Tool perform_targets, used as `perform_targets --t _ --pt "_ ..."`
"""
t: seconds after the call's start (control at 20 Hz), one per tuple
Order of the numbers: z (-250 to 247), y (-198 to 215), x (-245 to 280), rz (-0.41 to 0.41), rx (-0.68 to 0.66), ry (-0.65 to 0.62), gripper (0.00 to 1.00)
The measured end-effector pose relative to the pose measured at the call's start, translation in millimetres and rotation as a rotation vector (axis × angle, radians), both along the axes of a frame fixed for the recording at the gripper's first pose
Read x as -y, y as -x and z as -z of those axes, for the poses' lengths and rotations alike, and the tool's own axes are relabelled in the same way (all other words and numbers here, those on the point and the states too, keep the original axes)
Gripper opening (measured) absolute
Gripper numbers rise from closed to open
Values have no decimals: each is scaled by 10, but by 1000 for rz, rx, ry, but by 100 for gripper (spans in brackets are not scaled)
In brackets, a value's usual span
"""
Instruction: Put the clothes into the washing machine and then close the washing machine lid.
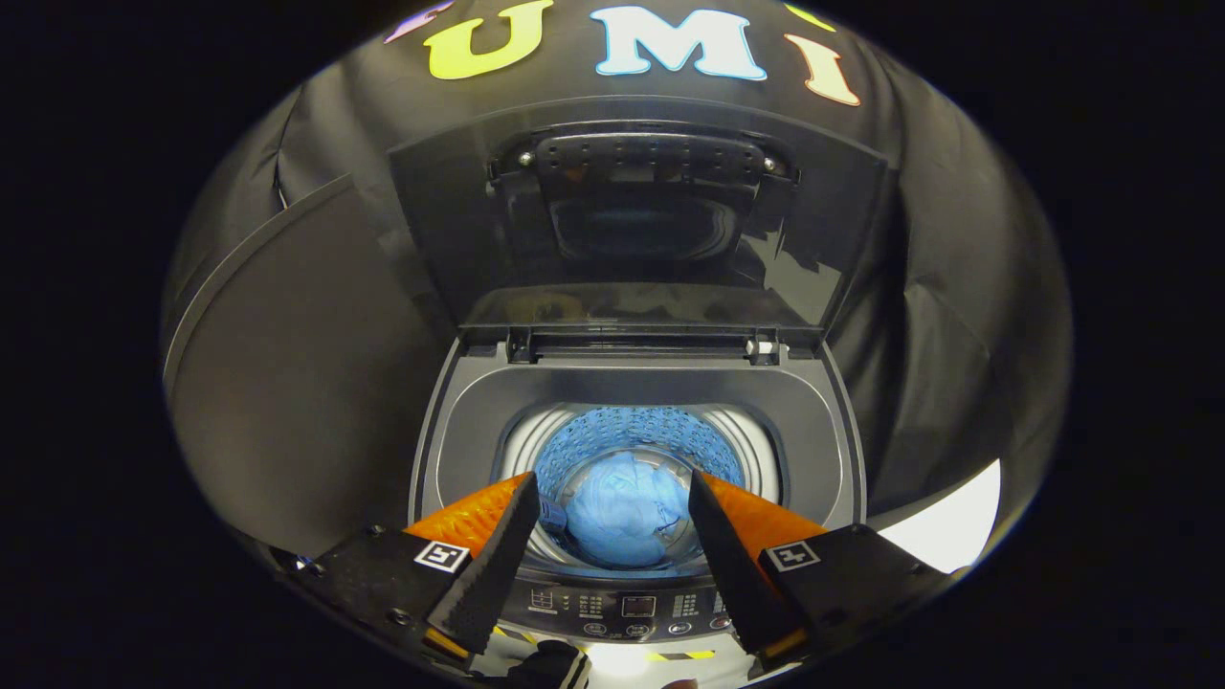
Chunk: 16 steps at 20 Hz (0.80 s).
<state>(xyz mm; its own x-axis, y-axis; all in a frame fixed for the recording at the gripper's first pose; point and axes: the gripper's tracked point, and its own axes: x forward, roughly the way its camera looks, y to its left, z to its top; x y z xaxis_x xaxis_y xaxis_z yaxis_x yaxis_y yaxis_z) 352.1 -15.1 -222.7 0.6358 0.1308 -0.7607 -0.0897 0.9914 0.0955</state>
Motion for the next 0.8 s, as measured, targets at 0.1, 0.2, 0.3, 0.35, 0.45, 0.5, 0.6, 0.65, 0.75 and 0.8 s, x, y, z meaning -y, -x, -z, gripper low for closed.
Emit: perform_targets --t 0.1,0.2,0.3,0.35,0.45,0.5,0.6,0.65,0.75,0.8 --pt "-39 -3 11 11 13 -1 96" --pt "-112 -13 17 24 36 -1 96" --pt "-253 -63 26 33 95 1 97" --pt "-338 -91 22 35 135 -2 97" --pt "-541 -155 18 34 217 -7 97" --pt "-663 -191 18 34 263 -7 97" --pt "-906 -250 20 34 350 -12 96" --pt "-1015 -270 19 34 392 -20 96" --pt "-1259 -314 16 35 473 -27 96" --pt "-1372 -346 21 37 507 -25 96"
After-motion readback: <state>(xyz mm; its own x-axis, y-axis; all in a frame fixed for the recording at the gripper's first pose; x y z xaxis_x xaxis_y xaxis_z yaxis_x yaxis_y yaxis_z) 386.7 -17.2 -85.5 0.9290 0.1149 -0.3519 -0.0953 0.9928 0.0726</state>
